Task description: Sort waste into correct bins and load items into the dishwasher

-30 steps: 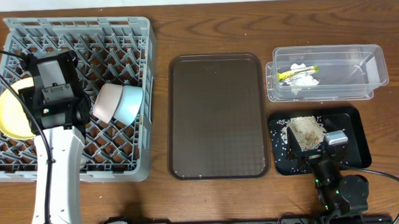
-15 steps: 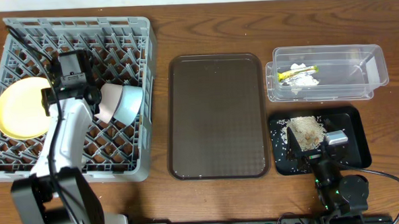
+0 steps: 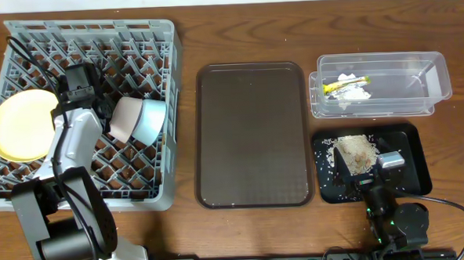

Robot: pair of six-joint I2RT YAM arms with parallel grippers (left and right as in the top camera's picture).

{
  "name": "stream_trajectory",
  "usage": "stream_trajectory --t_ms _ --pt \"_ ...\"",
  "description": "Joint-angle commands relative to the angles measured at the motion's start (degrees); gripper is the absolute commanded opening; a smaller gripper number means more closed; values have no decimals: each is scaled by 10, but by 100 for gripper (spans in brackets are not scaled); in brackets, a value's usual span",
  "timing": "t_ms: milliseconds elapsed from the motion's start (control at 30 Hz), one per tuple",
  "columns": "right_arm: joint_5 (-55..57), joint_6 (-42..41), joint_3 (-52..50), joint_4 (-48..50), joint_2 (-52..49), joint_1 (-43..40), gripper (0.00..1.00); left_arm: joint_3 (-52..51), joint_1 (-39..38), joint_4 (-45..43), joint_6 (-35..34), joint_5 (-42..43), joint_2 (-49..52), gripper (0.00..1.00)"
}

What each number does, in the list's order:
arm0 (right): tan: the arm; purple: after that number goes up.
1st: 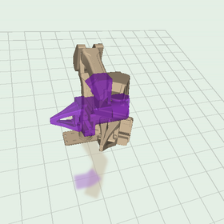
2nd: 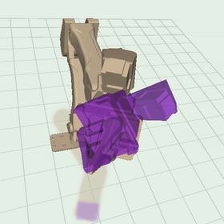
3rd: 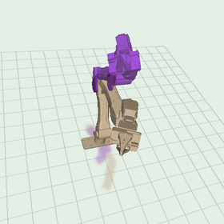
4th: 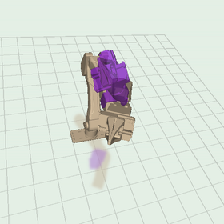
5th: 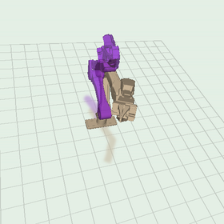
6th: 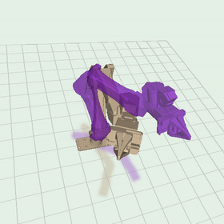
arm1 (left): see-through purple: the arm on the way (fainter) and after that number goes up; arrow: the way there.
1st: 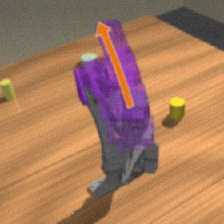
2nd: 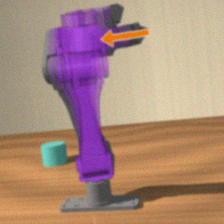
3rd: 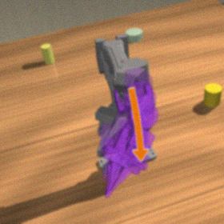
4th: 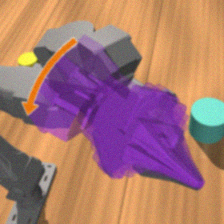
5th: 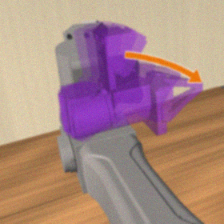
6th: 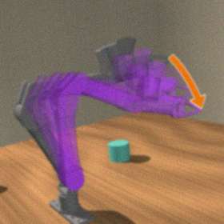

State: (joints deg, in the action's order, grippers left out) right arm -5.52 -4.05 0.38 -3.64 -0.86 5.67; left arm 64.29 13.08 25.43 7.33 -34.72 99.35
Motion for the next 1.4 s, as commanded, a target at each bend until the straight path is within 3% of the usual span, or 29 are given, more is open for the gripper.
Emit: stream_trajectory --t_ms 0,67,267,333,567,867,1100,1133,1200,1367 --pt "1 3 -1 -2 1 -4 99 -3 3 -3 -6 22 0 38" --pt "1 3 -1 -2 1 -4 99 -3 5 -3 -6 30 0 27" --pt "2 3 -1 -2 1 -4 99 -3 7 2 -7 72 0 19" --pt "1 3 -1 -2 1 -4 99 -3 5 7 -15 73 -1 10" --pt "1 3 -1 -2 1 -4 99 -2 -17 37 -62 103 -35 8" --pt "1 3 -1 -2 1 -4 99 5 -35 53 -62 284 -166 8" --pt "1 3 -1 -2 1 -4 99 5 -35 57 -87 414 -211 8" --pt "1 3 -1 -2 1 -4 99 5 -35 59 -87 411 -211 10" --pt "2 3 -1 -2 1 -4 99 5 -35 68 -87 382 -209 28" --pt "2 3 -1 -2 1 -4 99 6 -32 77 -88 232 -209 38"
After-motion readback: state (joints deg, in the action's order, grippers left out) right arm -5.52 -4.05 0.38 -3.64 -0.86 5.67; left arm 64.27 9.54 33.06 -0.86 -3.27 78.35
